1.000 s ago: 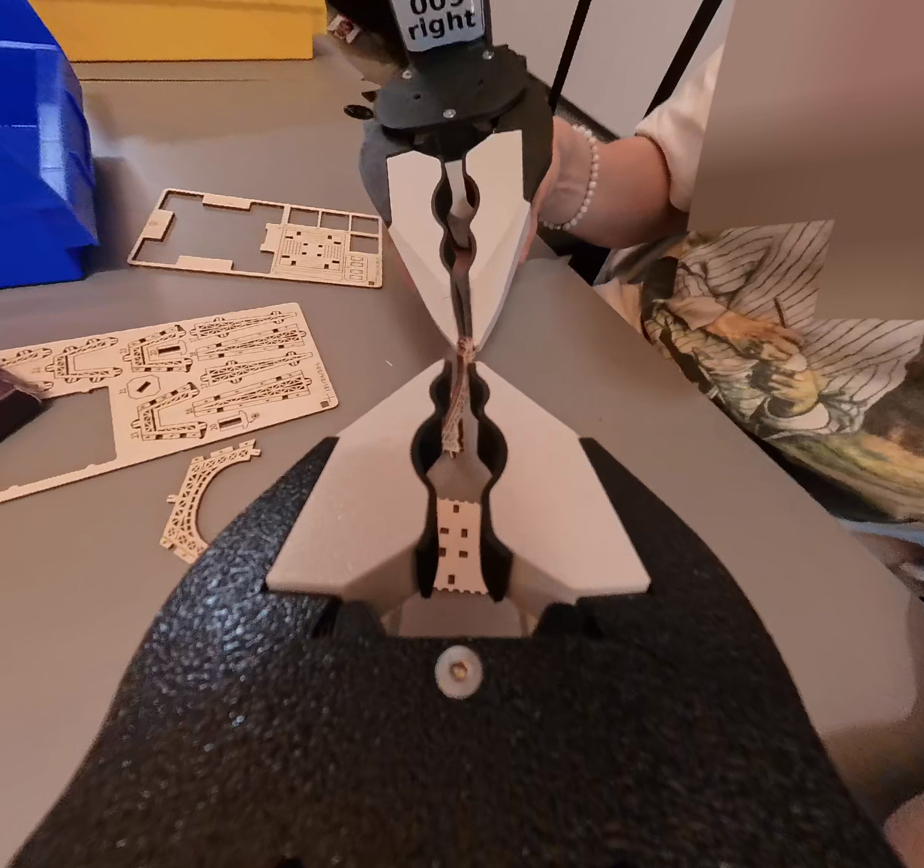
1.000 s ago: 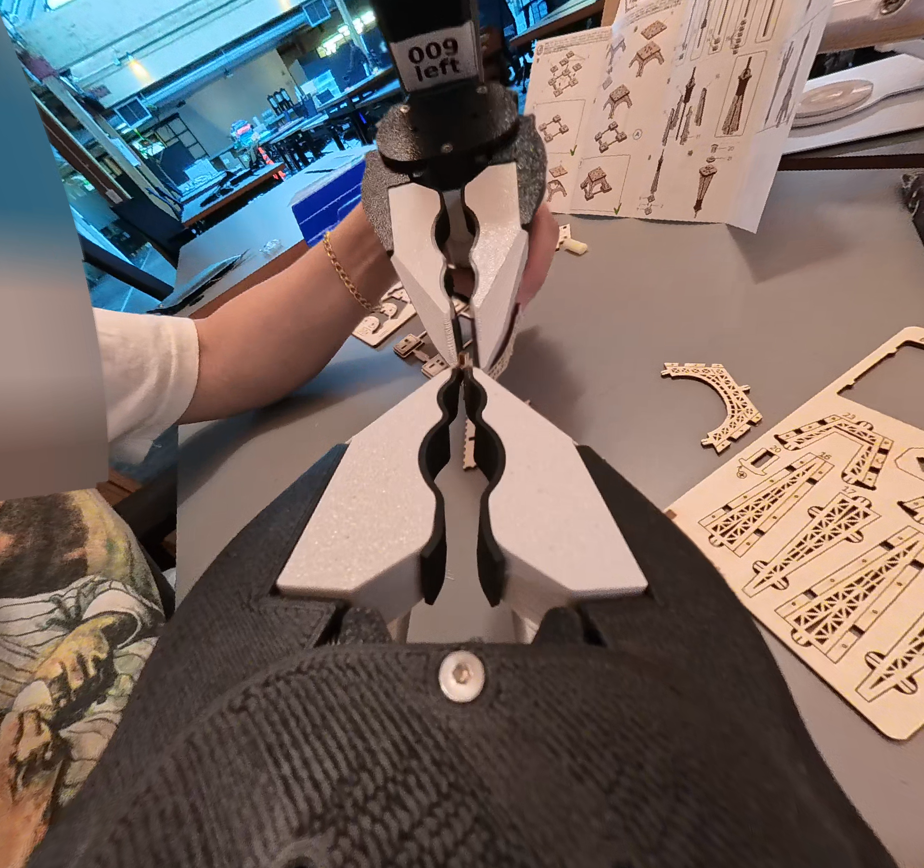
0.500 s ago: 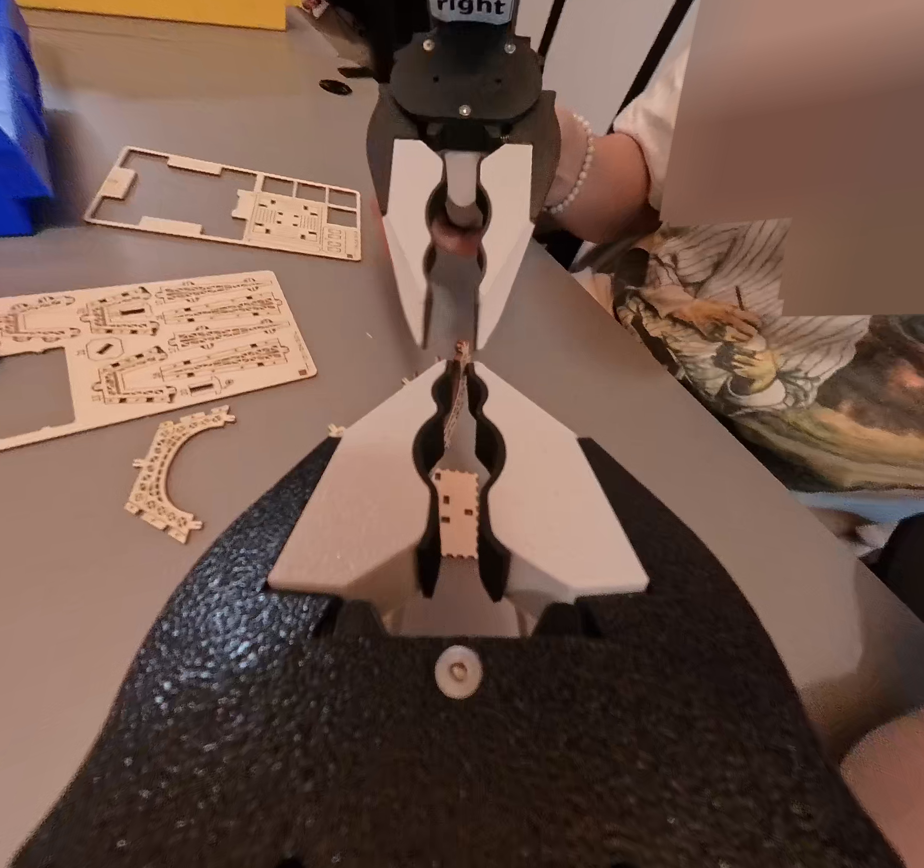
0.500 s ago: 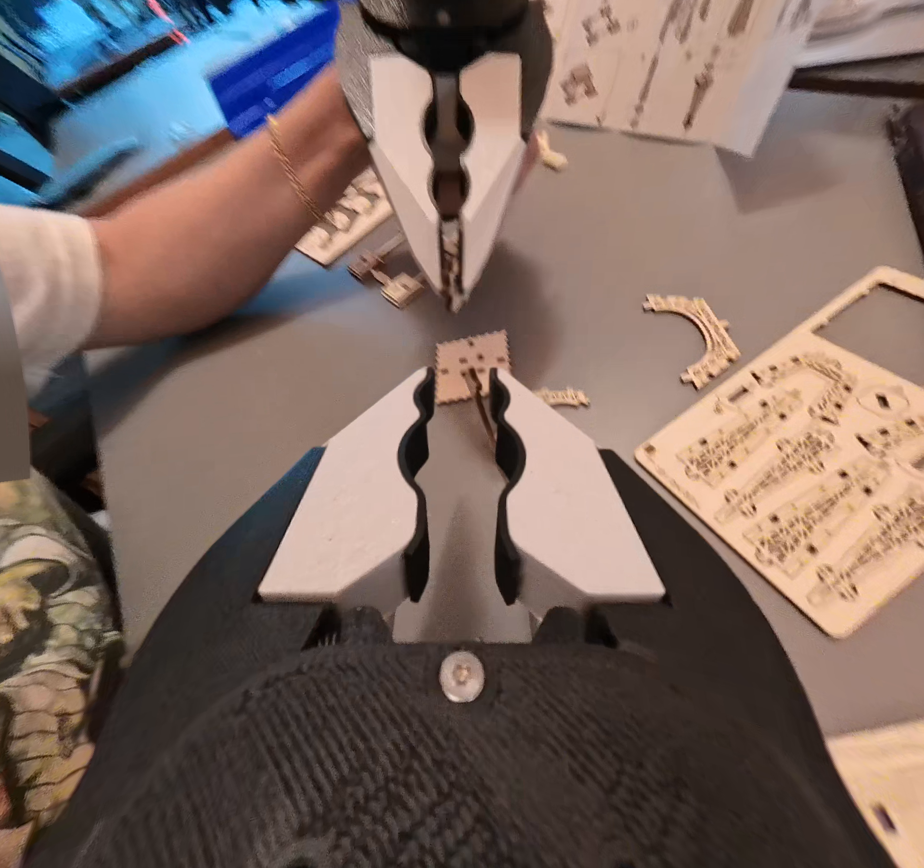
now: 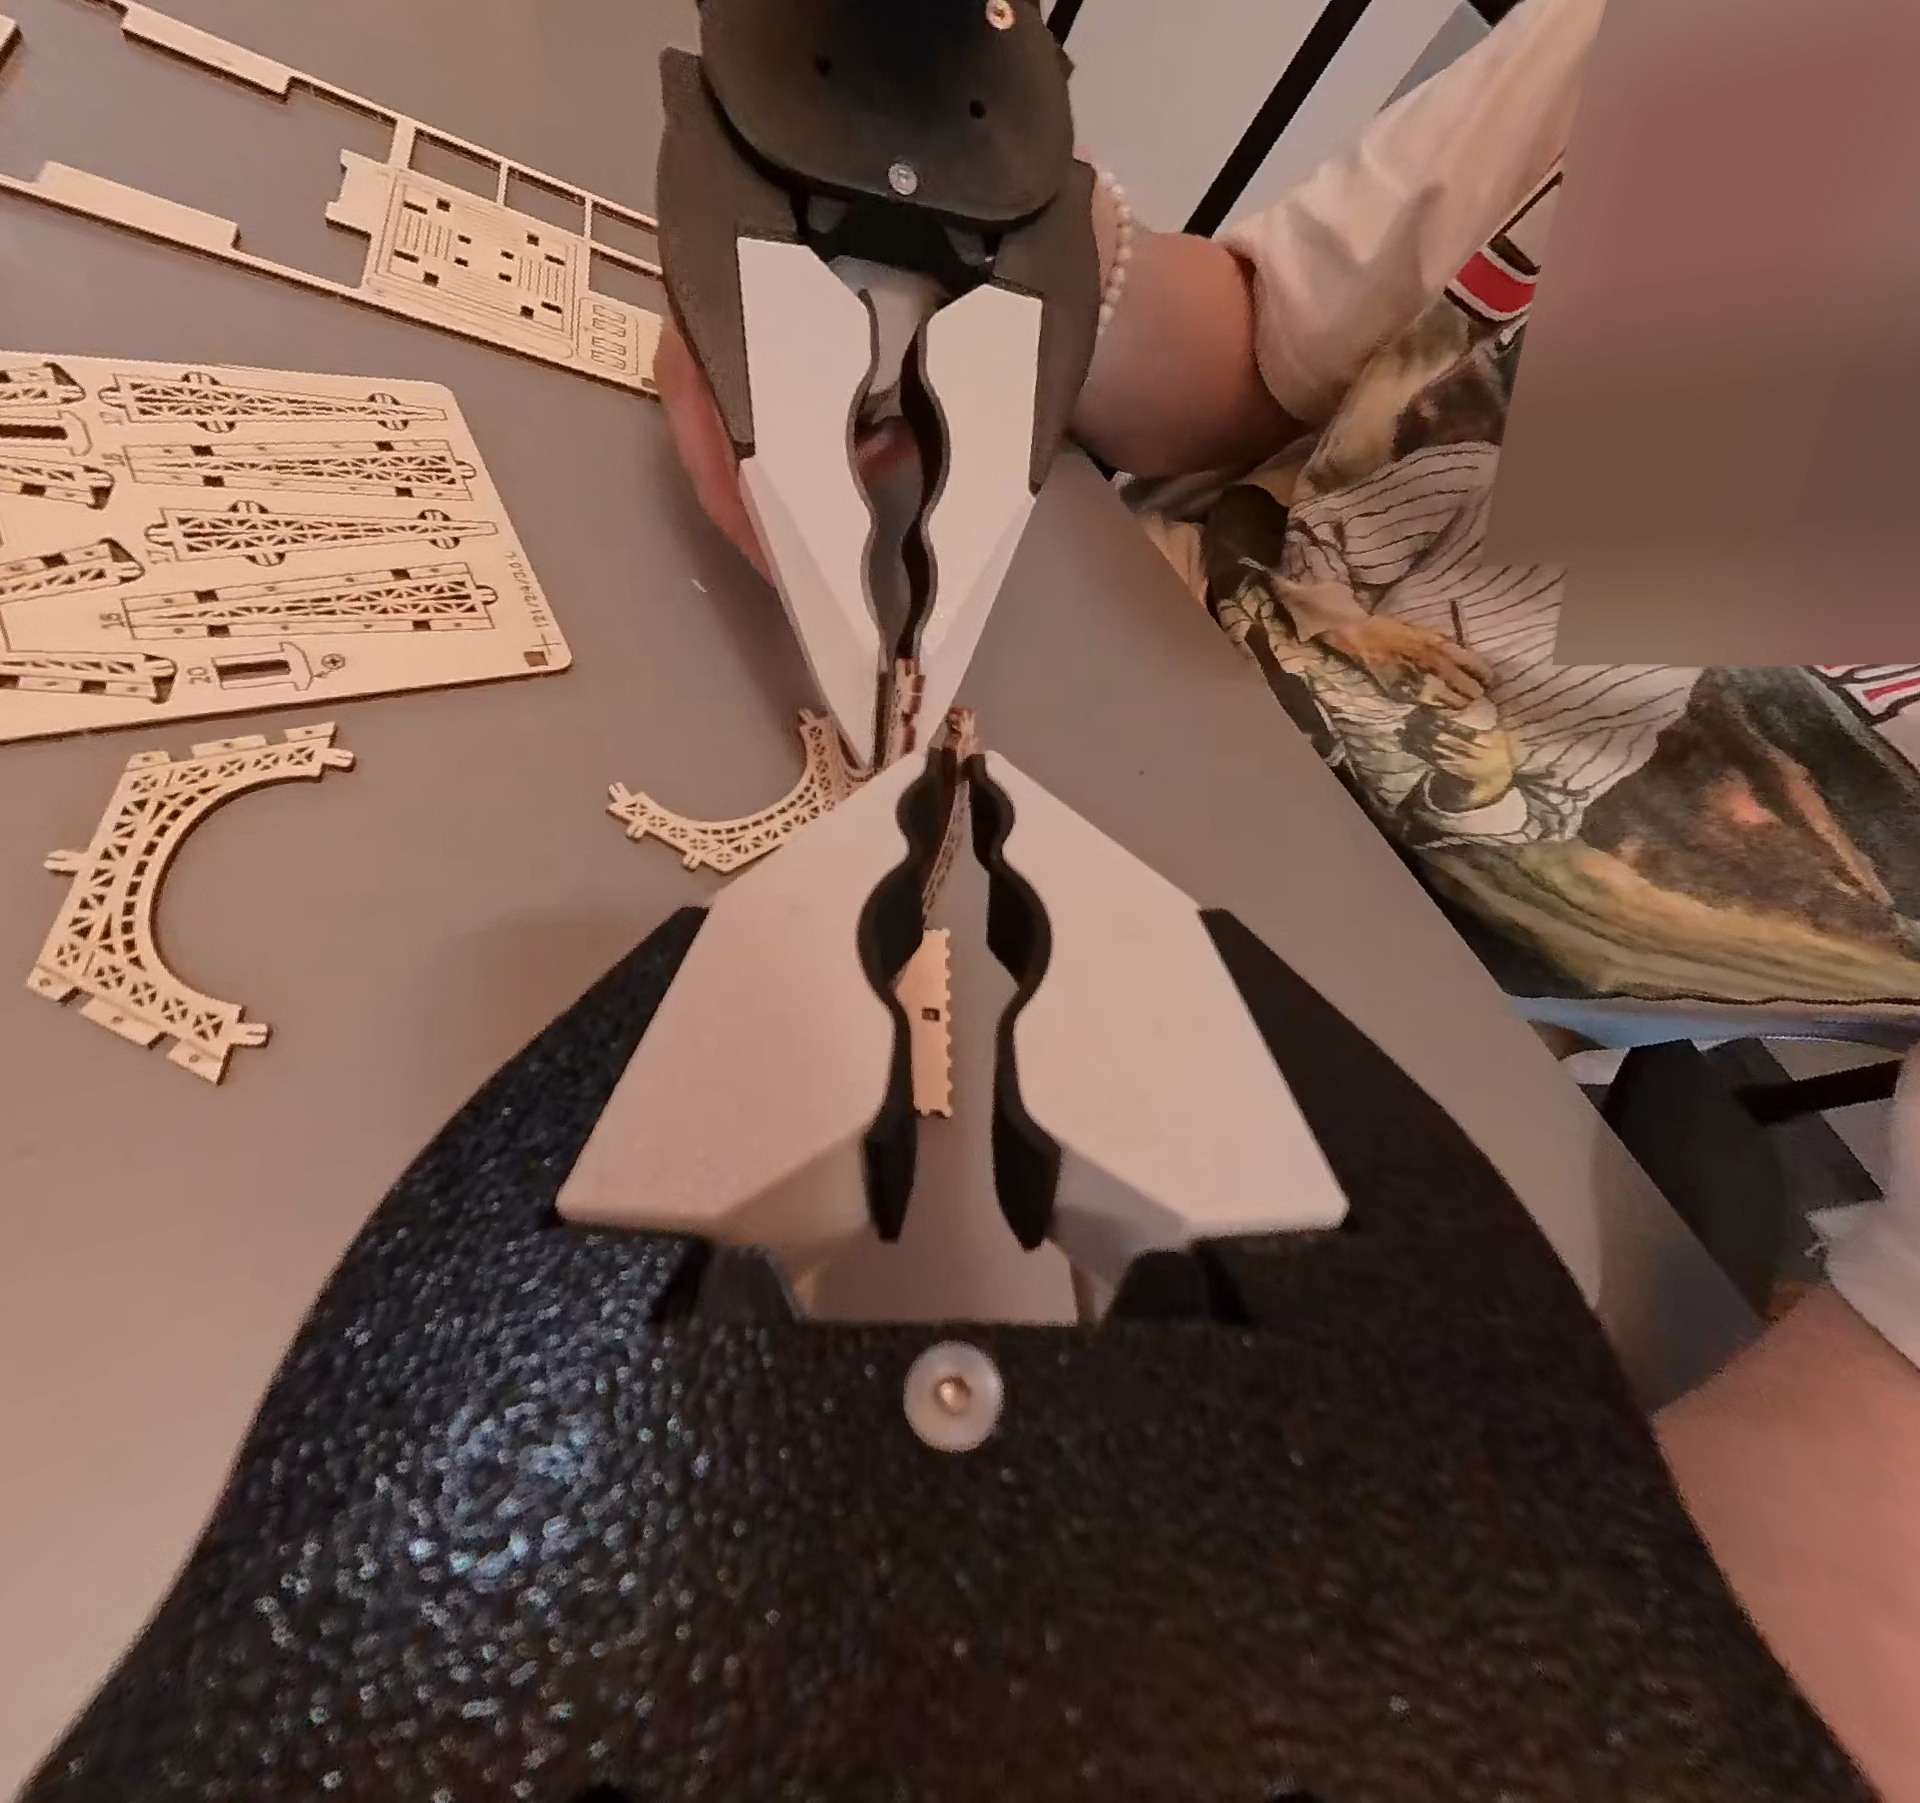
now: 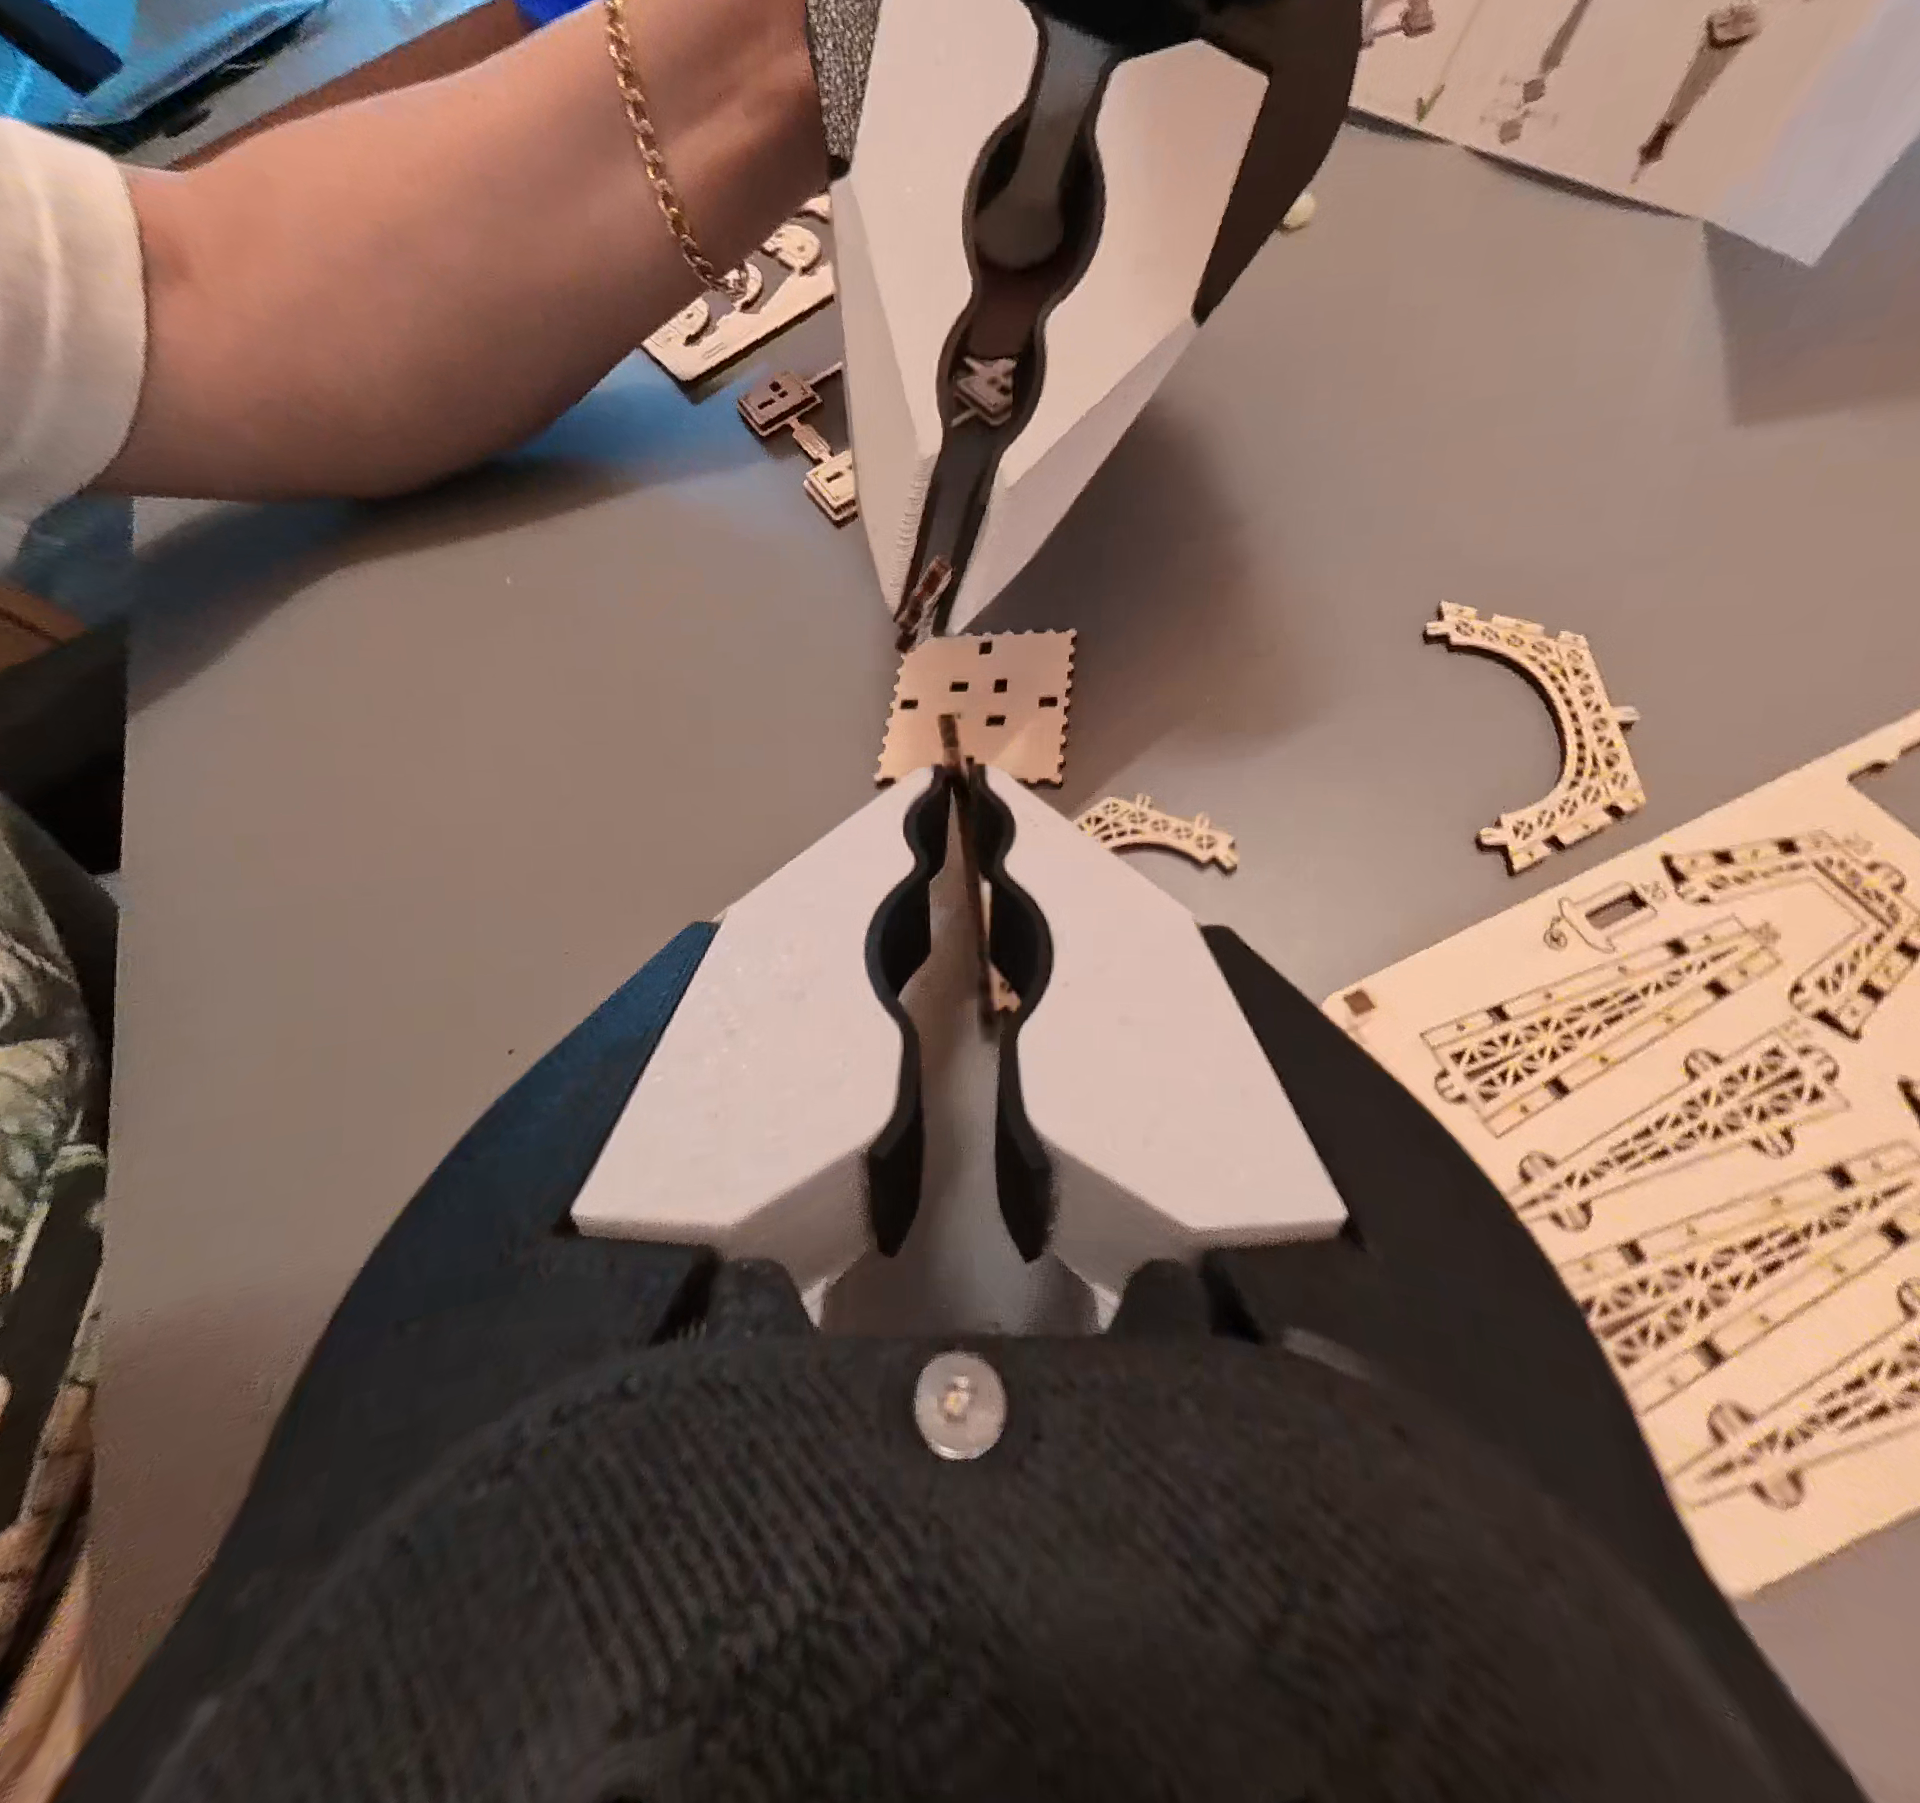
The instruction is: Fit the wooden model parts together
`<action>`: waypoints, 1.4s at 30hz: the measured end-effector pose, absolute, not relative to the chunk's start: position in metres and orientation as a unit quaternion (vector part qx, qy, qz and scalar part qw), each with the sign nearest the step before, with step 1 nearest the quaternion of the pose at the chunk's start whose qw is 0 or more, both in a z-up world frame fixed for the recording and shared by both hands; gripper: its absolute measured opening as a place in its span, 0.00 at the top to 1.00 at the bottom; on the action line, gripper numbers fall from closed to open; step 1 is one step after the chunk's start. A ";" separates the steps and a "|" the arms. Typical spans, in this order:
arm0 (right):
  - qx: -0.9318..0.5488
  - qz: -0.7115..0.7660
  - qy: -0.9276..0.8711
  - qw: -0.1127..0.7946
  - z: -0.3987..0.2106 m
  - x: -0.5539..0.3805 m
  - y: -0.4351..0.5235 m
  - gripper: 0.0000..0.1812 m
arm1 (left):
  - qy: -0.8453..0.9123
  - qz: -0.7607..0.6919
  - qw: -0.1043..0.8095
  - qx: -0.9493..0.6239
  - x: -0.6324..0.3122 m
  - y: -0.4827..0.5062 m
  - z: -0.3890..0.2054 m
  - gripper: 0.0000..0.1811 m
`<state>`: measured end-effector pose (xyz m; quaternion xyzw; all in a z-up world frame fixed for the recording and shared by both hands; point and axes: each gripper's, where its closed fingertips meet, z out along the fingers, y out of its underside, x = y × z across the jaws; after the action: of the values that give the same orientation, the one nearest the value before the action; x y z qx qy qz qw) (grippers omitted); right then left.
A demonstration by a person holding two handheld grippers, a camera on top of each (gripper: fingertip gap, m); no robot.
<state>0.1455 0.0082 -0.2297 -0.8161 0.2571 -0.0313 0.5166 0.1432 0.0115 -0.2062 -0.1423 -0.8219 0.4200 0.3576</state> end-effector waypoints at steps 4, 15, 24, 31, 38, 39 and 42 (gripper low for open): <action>-0.813 0.030 0.202 0.545 -0.220 0.140 0.015 1.00 | -0.821 0.417 0.363 -0.142 0.142 0.014 -0.207 0.99; -0.816 0.144 0.048 0.557 -0.209 0.137 0.019 1.00 | -0.772 0.456 0.418 -0.147 0.137 0.018 -0.189 0.99; -0.789 0.190 0.045 0.582 -0.199 0.128 0.020 1.00 | -0.769 0.411 0.473 -0.127 0.131 0.014 -0.190 0.99; -0.808 0.199 0.046 0.553 -0.209 0.124 0.023 1.00 | -0.771 0.389 0.494 -0.098 0.132 0.010 -0.197 0.99; -0.800 0.218 0.050 0.557 -0.207 0.123 0.023 1.00 | -0.768 0.378 0.502 -0.122 0.125 0.017 -0.196 0.99; -0.799 0.219 0.050 0.558 -0.207 0.123 0.022 1.00 | -0.767 0.380 0.503 -0.121 0.125 0.016 -0.195 0.99; -0.796 0.220 0.050 0.562 -0.205 0.123 0.022 1.00 | -0.763 0.385 0.507 -0.117 0.126 0.015 -0.194 0.99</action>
<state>0.1235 0.0218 -0.2052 -0.7958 0.0497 0.2201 0.5620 0.1258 0.0151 -0.1937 -0.1169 -0.7625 0.3846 0.5070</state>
